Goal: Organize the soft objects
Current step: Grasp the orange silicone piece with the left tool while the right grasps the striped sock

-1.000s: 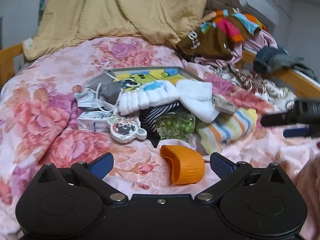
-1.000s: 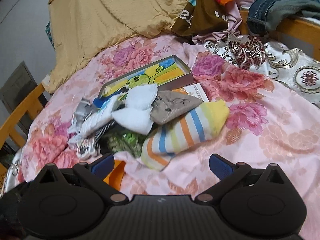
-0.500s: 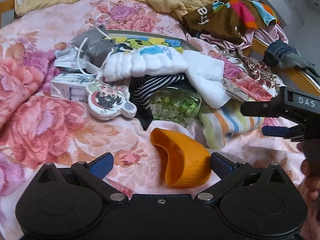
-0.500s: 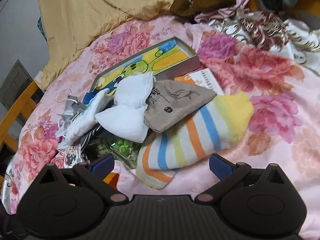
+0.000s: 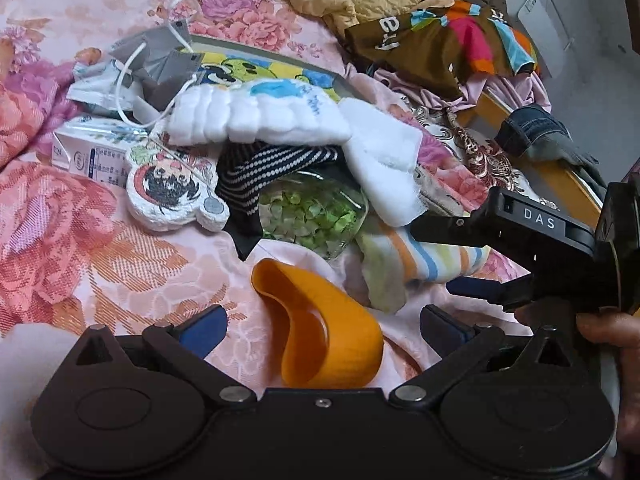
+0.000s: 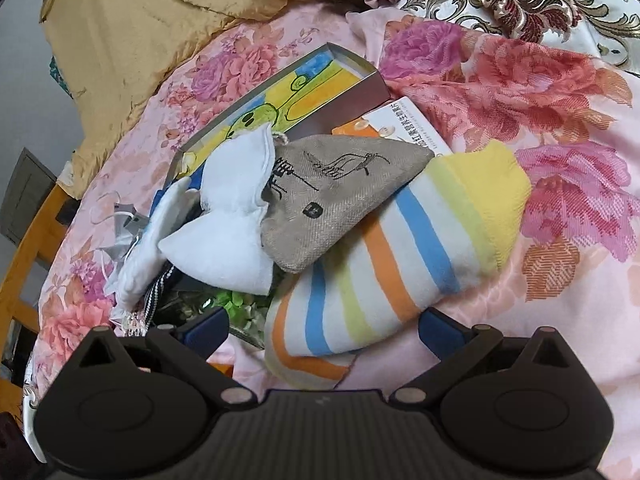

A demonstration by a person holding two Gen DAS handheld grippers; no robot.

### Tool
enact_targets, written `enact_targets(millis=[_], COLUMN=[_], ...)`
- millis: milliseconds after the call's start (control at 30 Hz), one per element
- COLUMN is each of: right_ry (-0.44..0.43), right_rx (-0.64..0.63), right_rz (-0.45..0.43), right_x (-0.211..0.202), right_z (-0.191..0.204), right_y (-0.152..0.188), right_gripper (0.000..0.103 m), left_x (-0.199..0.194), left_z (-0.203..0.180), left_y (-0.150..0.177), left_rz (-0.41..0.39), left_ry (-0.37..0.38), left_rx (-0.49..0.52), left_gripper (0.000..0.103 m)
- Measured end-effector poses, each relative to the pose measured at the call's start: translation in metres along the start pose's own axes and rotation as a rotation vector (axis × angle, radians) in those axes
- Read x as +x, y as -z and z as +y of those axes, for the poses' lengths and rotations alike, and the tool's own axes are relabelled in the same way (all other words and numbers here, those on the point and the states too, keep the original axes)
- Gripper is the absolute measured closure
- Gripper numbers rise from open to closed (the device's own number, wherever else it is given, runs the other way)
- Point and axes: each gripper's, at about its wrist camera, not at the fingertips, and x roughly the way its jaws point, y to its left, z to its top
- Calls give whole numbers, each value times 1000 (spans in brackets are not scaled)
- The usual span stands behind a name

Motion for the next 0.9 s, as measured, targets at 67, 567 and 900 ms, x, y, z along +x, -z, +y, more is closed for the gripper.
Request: enact_targets(millis=[67, 567, 900], right_ry=[5, 57, 23], right_rx=[0, 52, 106], right_rz=[-3, 12, 4], right_x=[-1, 9, 11], right_z=[1, -8, -15], right_y=[0, 3, 2], right_gripper=[0, 23, 56], left_x=[1, 10, 13], left_z=[2, 7, 9], left_y=[1, 7, 9], left_rz=[1, 16, 6], left_ry=[0, 71, 57], left_rx=[-31, -190, -207], left_gripper=[1, 6, 7])
